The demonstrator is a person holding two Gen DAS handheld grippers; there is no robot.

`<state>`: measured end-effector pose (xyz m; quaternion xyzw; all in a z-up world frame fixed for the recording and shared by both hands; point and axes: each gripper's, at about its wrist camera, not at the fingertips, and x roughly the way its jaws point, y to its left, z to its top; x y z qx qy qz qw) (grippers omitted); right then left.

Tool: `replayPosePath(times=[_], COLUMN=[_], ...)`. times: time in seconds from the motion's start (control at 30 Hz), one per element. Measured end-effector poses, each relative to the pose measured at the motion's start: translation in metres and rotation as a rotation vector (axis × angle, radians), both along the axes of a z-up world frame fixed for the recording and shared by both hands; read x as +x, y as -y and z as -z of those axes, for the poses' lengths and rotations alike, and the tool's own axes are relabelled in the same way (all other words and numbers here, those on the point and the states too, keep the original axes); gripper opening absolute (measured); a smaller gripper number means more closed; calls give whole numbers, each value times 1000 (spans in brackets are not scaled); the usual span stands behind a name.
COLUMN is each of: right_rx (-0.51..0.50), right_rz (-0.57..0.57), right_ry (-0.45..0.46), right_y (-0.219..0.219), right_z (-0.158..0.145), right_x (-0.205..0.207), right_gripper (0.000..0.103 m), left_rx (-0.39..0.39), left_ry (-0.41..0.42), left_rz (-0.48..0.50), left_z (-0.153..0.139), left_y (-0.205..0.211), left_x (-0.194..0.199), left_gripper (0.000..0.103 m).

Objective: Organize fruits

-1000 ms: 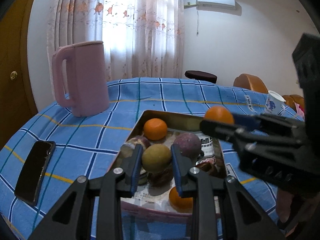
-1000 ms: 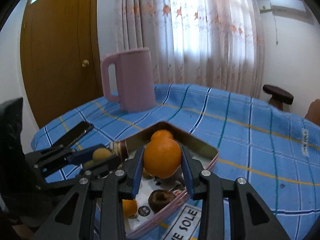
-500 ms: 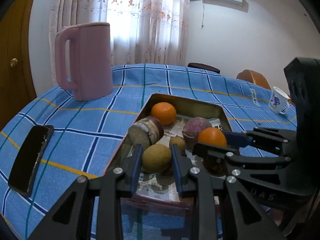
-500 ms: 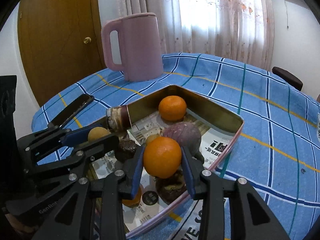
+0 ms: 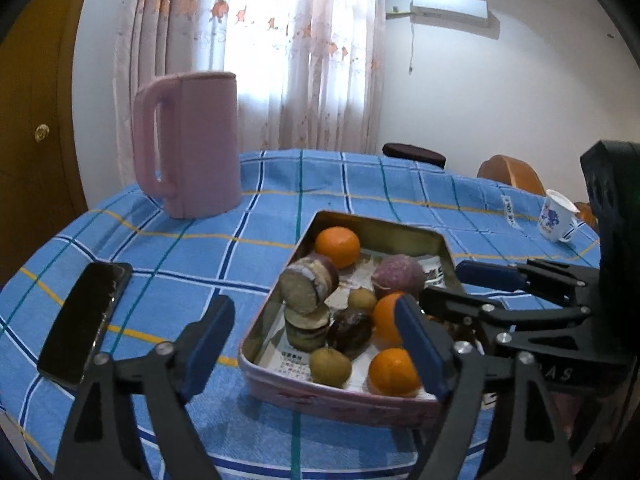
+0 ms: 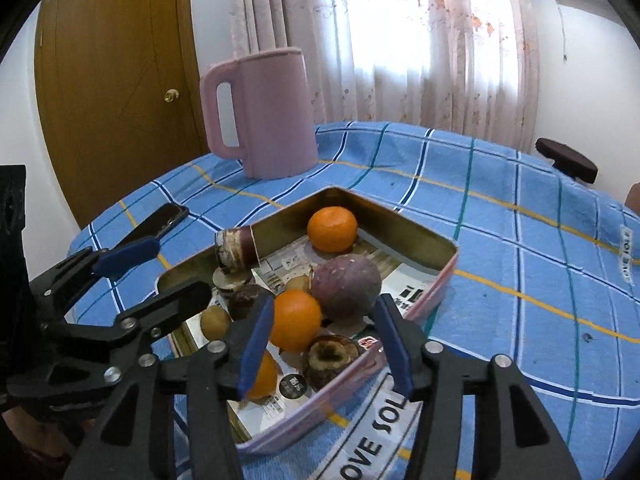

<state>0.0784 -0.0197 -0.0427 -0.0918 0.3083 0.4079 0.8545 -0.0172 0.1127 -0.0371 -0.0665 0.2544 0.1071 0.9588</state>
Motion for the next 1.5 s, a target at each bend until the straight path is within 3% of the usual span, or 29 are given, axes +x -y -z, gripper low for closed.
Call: replayPosePath(times=[0.13, 0.47, 1.3, 1.5], right_rx=[4, 1, 42, 47], right_rz=[30, 122, 202, 208], right_ry=[46, 135, 193, 194], right_y=[12, 45, 80, 84], right_z=[-10, -22, -46, -44], right_x=[-8, -16, -44, -48], right_gripper=[58, 61, 65, 70], left_rx=[14, 27, 70, 80], left_ry=[31, 44, 54, 50], left_rz=[2, 9, 56, 67], left_z=[-9, -16, -29, -31], left_y=[4, 13, 44, 51], left_x=[-7, -11, -22, -22], left_gripper=[94, 97, 101, 101])
